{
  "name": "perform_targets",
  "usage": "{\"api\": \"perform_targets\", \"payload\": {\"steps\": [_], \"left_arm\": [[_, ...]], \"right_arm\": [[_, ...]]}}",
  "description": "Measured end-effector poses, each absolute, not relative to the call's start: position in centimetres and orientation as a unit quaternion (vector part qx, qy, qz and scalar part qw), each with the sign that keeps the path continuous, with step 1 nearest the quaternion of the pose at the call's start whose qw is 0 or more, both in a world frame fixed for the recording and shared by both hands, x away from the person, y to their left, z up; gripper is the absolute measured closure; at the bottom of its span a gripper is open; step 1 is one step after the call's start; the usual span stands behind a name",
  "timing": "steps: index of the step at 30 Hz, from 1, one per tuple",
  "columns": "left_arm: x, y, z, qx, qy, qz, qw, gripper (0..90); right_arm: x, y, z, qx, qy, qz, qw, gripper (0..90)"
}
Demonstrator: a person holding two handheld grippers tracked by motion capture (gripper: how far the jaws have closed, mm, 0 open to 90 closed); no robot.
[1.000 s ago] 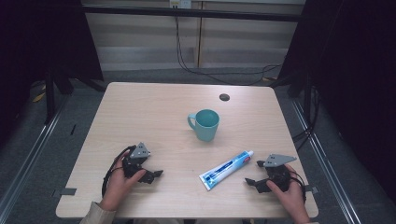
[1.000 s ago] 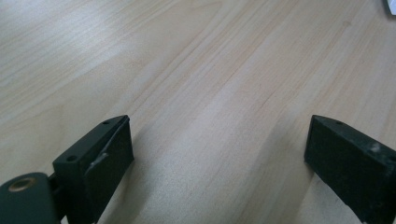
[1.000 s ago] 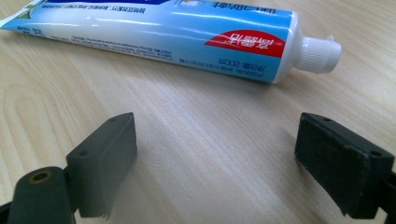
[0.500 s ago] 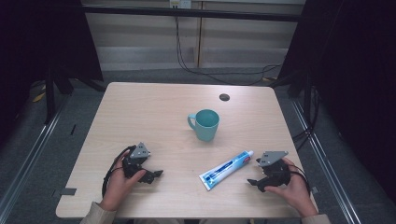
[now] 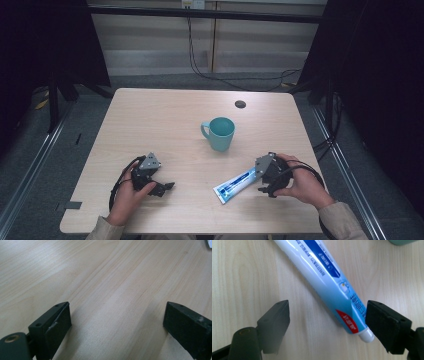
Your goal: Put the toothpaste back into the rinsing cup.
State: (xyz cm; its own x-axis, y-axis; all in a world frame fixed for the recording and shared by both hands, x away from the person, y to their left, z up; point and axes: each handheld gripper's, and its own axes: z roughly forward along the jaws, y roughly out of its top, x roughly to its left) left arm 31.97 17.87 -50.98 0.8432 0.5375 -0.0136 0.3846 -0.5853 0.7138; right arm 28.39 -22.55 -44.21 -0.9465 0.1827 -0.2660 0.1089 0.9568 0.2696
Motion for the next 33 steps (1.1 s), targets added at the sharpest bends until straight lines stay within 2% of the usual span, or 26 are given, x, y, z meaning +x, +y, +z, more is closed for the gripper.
{"api": "perform_targets", "payload": {"steps": [13, 24, 33], "left_arm": [[32.0, 17.9, -51.0, 0.885, 0.260, 0.103, 0.372, 7.5], [32.0, 17.9, -50.9, 0.887, 0.258, 0.103, 0.369, 7.5], [32.0, 17.9, -50.9, 0.887, 0.258, 0.103, 0.369, 7.5]], "right_arm": [[29.7, -18.8, -43.9, -0.009, 0.987, 0.089, 0.132, 19.8], [30.4, -16.8, -44.3, -0.032, 0.989, 0.078, 0.118, 19.8], [30.6, -15.5, -45.3, -0.058, 0.992, 0.071, 0.086, 20.9]]}}
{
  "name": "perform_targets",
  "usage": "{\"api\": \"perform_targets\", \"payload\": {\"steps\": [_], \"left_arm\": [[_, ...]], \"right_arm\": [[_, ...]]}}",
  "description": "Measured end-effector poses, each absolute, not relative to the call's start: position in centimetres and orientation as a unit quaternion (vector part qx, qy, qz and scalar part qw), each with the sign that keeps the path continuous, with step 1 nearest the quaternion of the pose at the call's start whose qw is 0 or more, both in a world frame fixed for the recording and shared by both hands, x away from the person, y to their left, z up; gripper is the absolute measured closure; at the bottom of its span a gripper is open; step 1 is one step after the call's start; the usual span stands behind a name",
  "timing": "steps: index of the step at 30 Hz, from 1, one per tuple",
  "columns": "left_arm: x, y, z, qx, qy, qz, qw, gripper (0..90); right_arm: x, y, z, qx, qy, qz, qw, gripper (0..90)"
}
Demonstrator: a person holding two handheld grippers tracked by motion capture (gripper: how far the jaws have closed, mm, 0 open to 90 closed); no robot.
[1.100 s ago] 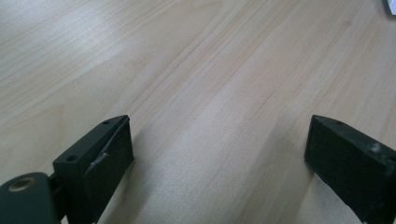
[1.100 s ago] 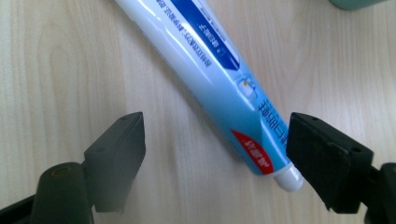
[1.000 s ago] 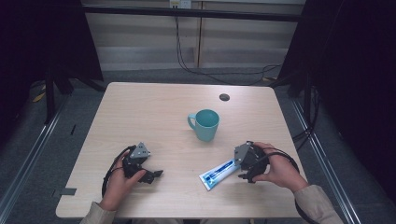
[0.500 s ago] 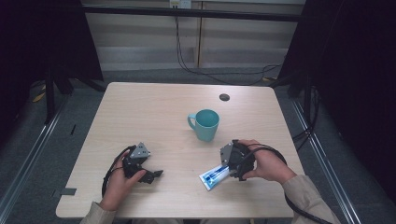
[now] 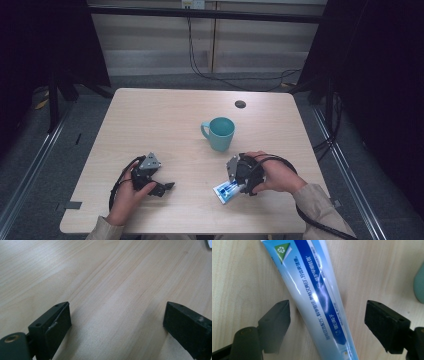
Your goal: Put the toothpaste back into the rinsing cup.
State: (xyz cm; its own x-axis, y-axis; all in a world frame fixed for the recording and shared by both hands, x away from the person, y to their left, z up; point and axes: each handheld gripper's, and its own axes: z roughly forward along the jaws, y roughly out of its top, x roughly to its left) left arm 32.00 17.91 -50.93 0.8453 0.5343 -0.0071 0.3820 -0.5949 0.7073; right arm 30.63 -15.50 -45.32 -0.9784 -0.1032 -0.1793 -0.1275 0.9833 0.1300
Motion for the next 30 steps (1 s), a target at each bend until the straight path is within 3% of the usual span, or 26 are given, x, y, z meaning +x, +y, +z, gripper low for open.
{"api": "perform_targets", "payload": {"steps": [30], "left_arm": [[32.0, 17.9, -50.9, 0.887, 0.258, 0.103, 0.368, 7.3]], "right_arm": [[31.1, -14.8, -46.9, -0.084, 0.992, 0.082, 0.035, 28.3]]}}
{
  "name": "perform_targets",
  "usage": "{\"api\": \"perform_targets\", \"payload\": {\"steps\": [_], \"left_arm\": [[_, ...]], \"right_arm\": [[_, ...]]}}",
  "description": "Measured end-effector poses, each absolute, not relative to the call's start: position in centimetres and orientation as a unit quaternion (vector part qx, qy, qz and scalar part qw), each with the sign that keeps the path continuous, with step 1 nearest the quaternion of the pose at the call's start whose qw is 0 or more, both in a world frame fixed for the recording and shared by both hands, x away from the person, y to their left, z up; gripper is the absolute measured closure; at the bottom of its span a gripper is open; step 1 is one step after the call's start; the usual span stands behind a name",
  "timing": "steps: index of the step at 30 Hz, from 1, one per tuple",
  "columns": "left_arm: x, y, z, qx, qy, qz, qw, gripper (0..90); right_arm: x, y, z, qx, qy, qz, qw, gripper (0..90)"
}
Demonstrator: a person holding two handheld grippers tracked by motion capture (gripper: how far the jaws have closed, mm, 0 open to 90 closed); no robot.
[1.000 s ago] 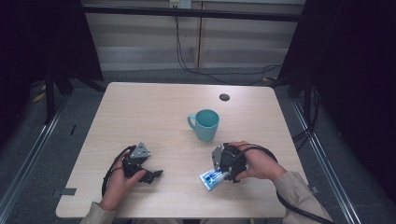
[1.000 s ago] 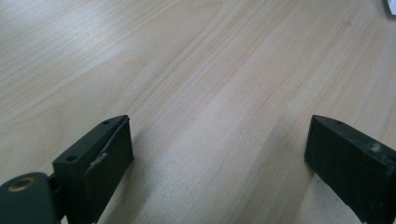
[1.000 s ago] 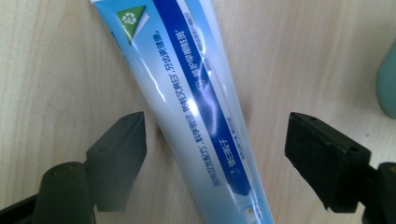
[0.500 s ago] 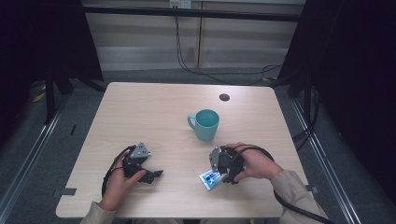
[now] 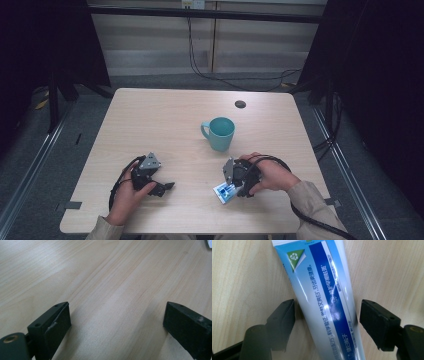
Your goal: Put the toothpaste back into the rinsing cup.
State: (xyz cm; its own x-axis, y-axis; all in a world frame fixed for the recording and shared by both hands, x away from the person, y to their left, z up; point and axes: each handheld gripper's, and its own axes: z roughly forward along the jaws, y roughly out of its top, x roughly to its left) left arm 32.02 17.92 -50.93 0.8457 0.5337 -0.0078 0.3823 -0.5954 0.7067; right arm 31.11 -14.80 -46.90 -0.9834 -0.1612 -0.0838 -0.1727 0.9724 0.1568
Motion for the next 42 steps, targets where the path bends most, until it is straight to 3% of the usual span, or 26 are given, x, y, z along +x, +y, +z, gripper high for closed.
{"api": "perform_targets", "payload": {"steps": [8, 32, 38, 42], "left_arm": [[32.02, 17.92, -50.93, 0.887, 0.258, 0.103, 0.368, 7.2], [32.02, 17.92, -50.95, 0.887, 0.258, 0.102, 0.370, 7.2], [32.02, 17.92, -50.95, 0.887, 0.258, 0.102, 0.370, 7.2], [32.03, 17.92, -50.95, 0.887, 0.257, 0.102, 0.370, 7.2]], "right_arm": [[31.27, -14.76, -46.88, -0.090, 0.992, 0.086, 0.027, 34.2], [31.88, -13.95, -46.83, -0.088, 0.995, 0.054, 0.006, 40.2], [32.01, -13.93, -46.77, -0.087, 0.995, 0.057, 0.001, 48.1], [32.04, -14.63, -46.46, -0.069, 0.994, 0.084, 0.007, 64.0]]}}
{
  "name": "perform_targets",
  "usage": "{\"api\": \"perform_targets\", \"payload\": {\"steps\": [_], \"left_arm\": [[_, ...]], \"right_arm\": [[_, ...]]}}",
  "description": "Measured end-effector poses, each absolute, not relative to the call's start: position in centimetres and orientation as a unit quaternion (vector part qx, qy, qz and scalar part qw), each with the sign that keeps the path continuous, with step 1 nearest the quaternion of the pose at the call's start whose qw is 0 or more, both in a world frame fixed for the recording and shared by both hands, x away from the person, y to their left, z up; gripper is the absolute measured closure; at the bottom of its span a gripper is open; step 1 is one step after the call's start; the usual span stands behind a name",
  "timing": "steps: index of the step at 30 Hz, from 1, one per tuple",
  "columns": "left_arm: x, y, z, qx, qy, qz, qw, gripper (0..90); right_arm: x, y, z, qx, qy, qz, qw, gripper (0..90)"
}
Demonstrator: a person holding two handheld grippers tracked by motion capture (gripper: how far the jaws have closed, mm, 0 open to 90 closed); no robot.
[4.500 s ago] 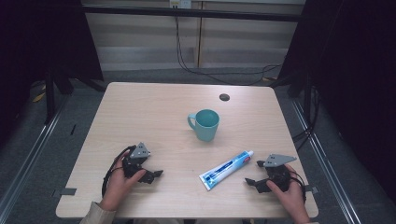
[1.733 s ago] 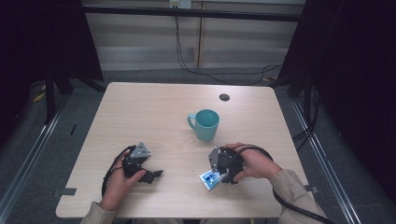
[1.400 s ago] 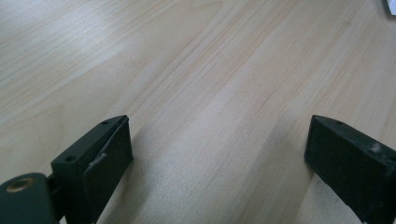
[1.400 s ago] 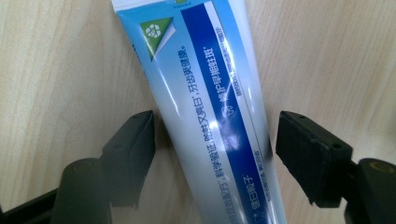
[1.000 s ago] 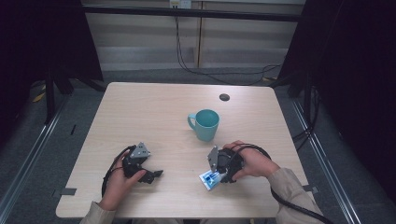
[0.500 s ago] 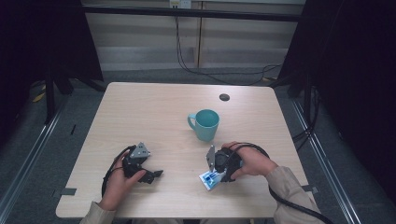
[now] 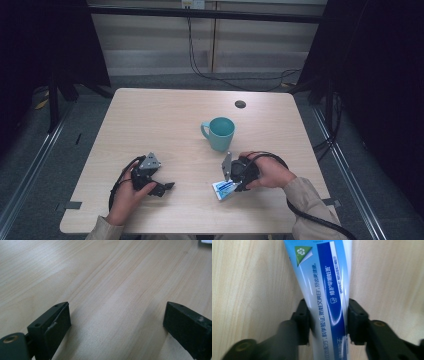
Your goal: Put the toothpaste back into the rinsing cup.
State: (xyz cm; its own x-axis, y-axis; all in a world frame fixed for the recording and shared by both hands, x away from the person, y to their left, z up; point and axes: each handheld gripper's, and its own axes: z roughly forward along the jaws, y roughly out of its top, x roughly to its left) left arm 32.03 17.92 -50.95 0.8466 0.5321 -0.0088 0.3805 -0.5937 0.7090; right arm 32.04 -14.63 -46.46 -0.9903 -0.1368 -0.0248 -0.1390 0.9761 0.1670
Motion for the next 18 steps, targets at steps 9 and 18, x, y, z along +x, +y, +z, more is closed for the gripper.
{"api": "perform_targets", "payload": {"steps": [9, 18], "left_arm": [[32.1, 17.9, -51.0, 0.886, 0.257, 0.102, 0.371, 7.0], [32.1, 17.9, -51.0, 0.886, 0.258, 0.100, 0.372, 6.9]], "right_arm": [[31.6, -15.9, -45.7, -0.047, 0.992, 0.114, 0.034, 74.1], [31.4, -17.7, -44.4, -0.013, 0.985, 0.168, 0.050, 74.6]]}}
